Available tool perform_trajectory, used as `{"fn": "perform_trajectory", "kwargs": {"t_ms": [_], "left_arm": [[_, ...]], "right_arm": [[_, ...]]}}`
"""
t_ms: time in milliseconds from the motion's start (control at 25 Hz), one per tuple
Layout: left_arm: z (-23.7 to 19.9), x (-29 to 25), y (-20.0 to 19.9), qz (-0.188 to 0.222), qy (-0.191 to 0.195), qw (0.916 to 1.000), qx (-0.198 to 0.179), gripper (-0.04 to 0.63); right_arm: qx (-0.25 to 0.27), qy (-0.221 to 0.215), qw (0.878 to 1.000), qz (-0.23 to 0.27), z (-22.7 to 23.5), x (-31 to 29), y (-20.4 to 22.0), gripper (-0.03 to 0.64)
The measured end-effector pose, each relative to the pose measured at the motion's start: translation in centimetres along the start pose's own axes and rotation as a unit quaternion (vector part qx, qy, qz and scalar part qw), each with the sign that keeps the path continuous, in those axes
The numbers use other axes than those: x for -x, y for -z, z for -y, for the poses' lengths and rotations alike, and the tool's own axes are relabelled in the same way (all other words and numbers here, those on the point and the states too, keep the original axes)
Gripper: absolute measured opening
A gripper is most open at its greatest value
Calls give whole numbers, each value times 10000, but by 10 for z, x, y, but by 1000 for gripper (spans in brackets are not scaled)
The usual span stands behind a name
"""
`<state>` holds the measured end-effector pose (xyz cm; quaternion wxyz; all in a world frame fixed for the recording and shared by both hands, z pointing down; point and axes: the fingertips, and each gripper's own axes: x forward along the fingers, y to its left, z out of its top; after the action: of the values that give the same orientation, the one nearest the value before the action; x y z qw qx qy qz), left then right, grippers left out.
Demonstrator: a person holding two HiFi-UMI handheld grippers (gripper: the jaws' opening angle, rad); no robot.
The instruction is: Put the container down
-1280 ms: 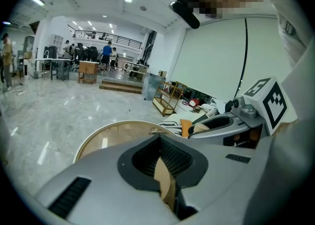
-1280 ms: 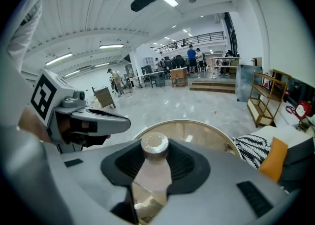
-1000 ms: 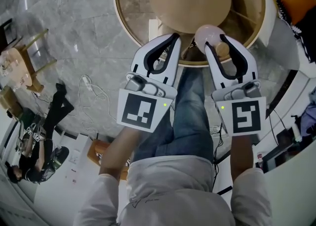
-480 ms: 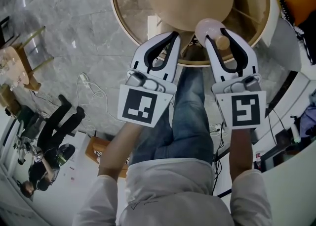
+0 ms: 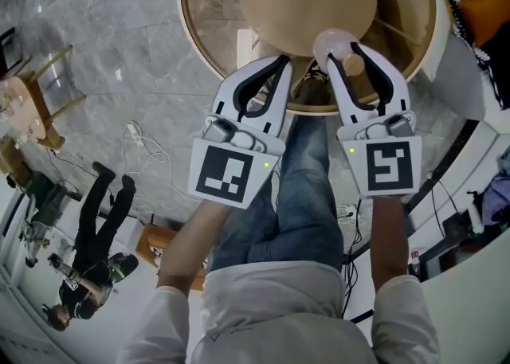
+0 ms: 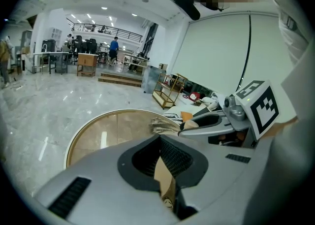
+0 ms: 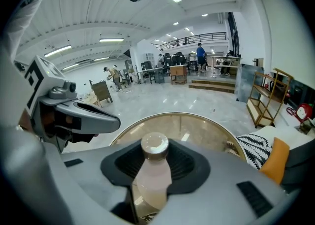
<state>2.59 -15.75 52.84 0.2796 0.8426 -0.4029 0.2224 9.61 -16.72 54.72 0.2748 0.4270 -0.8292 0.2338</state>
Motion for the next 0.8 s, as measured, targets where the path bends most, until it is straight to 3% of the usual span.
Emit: {"fn": "perform_trajectory", "kwargs": {"t_ms": [800], "left_arm": [[-9,-8,0,-60,-10,10000,3,17]], "right_arm": [[311,71,9995,-26,7,-46,13,143]]}}
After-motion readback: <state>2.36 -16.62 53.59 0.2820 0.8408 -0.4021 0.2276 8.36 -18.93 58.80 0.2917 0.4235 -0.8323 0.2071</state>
